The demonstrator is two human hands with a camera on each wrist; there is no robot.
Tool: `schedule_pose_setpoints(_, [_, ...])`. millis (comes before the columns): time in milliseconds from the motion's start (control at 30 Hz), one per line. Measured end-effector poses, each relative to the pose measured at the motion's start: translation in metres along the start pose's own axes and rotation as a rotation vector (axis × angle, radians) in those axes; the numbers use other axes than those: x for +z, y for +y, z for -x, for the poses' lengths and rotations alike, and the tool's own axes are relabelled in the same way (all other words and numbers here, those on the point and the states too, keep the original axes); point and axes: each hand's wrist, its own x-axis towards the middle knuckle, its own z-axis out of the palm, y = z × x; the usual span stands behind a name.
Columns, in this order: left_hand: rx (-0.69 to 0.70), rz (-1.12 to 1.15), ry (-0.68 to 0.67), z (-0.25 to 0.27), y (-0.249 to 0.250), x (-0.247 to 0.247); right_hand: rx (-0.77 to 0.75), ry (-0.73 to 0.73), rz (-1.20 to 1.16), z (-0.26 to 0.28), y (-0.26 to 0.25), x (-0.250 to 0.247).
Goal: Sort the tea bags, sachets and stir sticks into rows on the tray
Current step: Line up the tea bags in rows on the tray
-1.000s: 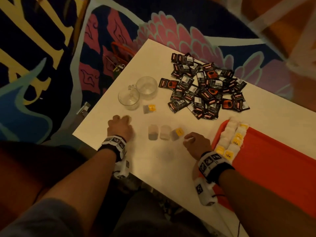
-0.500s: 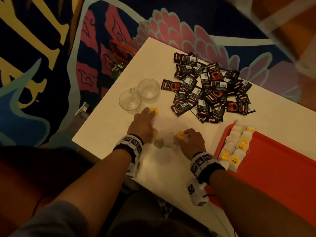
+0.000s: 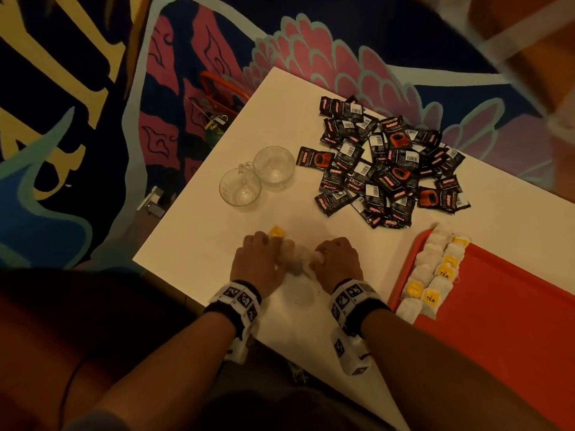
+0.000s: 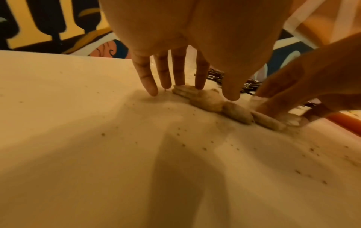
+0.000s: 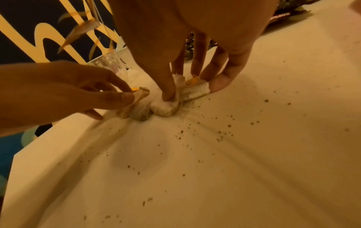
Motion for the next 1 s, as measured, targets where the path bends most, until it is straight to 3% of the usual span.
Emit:
schedule_pose_setpoints(100, [-0.069,0.109,0.082,-0.002,0.008,0.002,0.056,0.036,-0.085,0.002,0.001,-0.001])
schedule_pose_setpoints(200, [-0.136,0.061,-0.031,-0.014,0.017,-0.001,0.138,0.034,-0.124,0.004,0.002,-0.003])
schedule_pose_setpoints(400, [-0.134,0.113,-0.192,-0.023,0.037,0.012,0.234,0.005,-0.298,0.001,-0.001,-0.004])
schedule_pose_setpoints(667, [-0.018,0.193,-0.172,-0.026,0.041,0.021,0.204,-0.012,-0.388,0.004,0.008,-0.014])
schedule_pose_setpoints(767, [-0.070,0.432,-0.130,-0.027,0.039,0.014,0.148,-0.022,-0.450,0.010,0.014,-0.030])
schedule_pose_setpoints(867, [-0.197,0.894,-0.150,-0.028,0.048,0.003,0.107,-0.030,-0.637,0.016,0.017,-0.050])
schedule_pose_setpoints(1000, [-0.417,1.529,-0.395,-0.024,0.084,-0.013,0.037,-0.005,-0.734,0.027,0.022,-0.077])
